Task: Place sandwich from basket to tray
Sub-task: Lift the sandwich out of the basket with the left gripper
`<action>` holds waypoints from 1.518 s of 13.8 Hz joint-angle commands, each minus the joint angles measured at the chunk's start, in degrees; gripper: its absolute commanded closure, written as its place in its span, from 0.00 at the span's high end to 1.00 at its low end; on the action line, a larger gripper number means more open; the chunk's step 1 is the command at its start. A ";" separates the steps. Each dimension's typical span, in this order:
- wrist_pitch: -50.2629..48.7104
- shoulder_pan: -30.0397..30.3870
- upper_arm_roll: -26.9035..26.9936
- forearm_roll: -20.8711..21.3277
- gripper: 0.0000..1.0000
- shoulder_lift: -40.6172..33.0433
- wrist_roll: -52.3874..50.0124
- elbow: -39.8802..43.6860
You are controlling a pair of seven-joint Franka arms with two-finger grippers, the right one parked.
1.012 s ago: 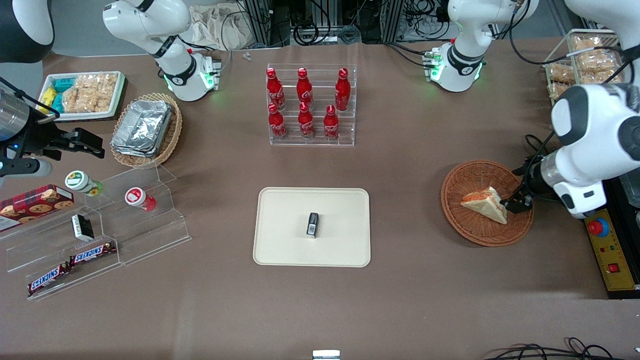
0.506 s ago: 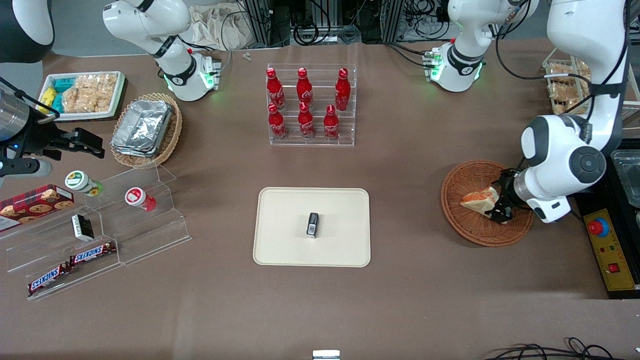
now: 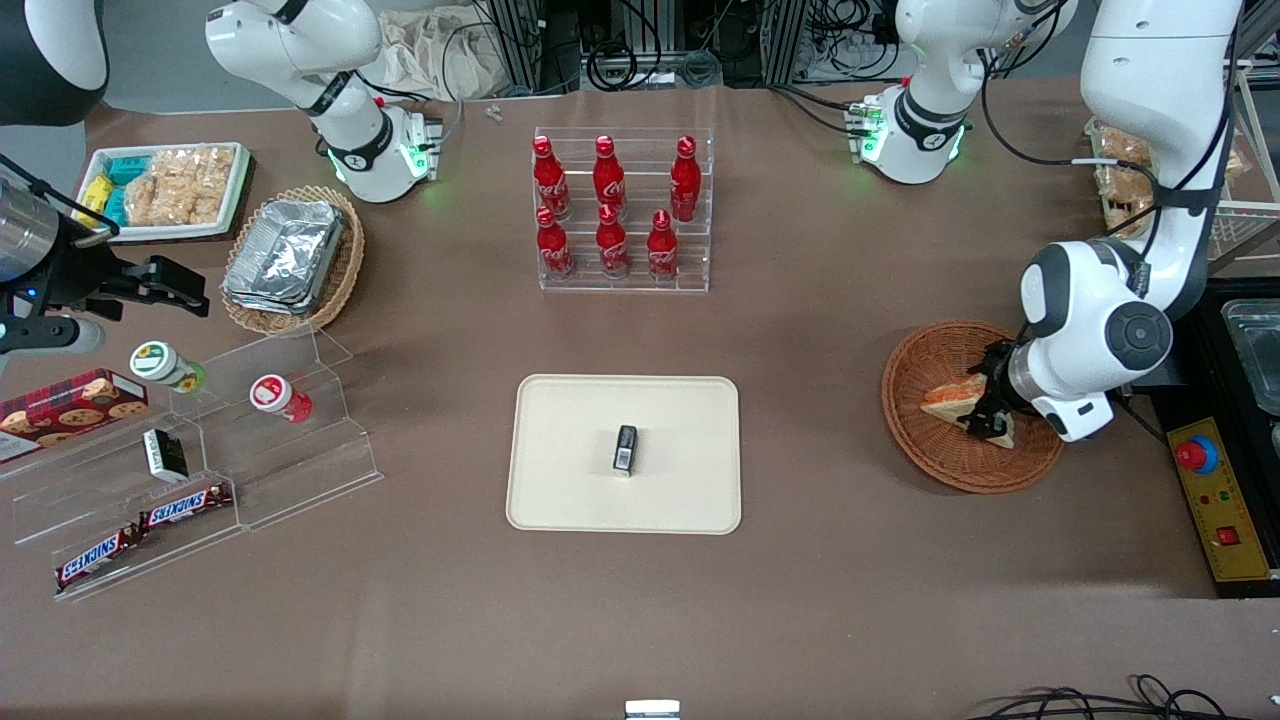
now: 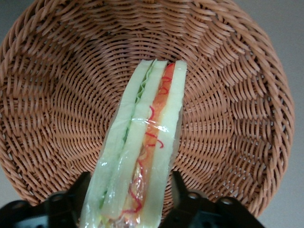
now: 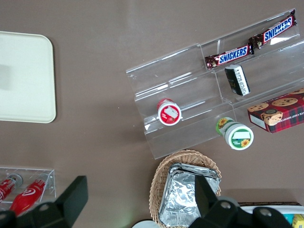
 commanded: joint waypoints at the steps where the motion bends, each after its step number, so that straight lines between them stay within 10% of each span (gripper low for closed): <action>1: 3.76 0.48 -0.08 1.92 0.00 -0.20 -1.67 -1.56; 13: -33.76 -1.53 -12.19 -1.59 0.00 -8.29 44.98 26.72; 21: -25.54 -11.45 -20.82 4.63 0.00 1.37 38.34 28.59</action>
